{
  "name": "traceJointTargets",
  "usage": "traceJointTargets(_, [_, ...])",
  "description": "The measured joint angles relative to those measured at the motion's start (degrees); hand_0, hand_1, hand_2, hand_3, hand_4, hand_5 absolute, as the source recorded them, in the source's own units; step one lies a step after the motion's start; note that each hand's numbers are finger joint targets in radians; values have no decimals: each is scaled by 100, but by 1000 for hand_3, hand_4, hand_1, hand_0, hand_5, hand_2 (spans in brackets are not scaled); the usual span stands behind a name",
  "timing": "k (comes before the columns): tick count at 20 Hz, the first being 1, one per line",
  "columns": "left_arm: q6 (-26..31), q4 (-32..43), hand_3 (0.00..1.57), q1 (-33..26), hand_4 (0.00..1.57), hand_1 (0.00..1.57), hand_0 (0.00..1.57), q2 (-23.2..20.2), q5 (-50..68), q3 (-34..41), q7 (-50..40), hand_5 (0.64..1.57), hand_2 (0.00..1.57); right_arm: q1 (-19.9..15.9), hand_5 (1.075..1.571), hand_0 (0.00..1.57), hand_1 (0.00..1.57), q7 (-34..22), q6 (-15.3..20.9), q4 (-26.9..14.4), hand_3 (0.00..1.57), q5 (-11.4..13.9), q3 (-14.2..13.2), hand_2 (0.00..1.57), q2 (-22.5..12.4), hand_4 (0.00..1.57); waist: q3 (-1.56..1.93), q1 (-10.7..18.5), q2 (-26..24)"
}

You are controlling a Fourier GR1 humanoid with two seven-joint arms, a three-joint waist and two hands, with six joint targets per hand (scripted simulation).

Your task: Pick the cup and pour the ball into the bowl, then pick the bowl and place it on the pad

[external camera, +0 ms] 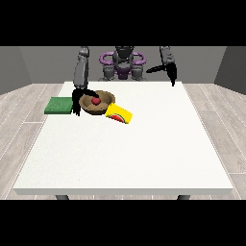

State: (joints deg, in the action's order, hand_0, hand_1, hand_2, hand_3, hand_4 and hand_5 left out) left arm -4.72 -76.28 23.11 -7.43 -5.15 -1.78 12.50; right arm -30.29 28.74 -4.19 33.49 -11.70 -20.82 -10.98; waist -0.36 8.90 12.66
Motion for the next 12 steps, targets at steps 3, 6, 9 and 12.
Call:
traceJointTargets(3, [63, -206, 0, 2, 470, 0, 0, -15, 21, -40, 19, 1564, 0, 152, 1505, 1571, 1571, 126, 406, -53, 1088, 46, -102, 1571, -100, 850, -102, 168, 39])
traceJointTargets(6, [133, -309, 0, 106, 597, 0, 0, 15, 47, -105, -48, 1544, 0, 369, 1549, 1571, 1571, 282, 1029, 67, 1514, 405, 95, 1571, -171, 936, -167, 373, 68])
traceJointTargets(9, [185, -288, 0, 199, 762, 0, 0, 31, 52, -142, -64, 1507, 0, 450, 1565, 1571, 1571, 124, 1759, 147, 1397, 855, 333, 1571, -333, 916, -198, 518, 70])
traceJointTargets(12, [267, -182, 0, 136, 934, 0, 0, 37, 91, -156, -102, 1436, 0, 453, 1567, 1571, 1571, -413, 2235, 108, 1179, 1215, 549, 1571, -509, 892, -168, 603, -112])
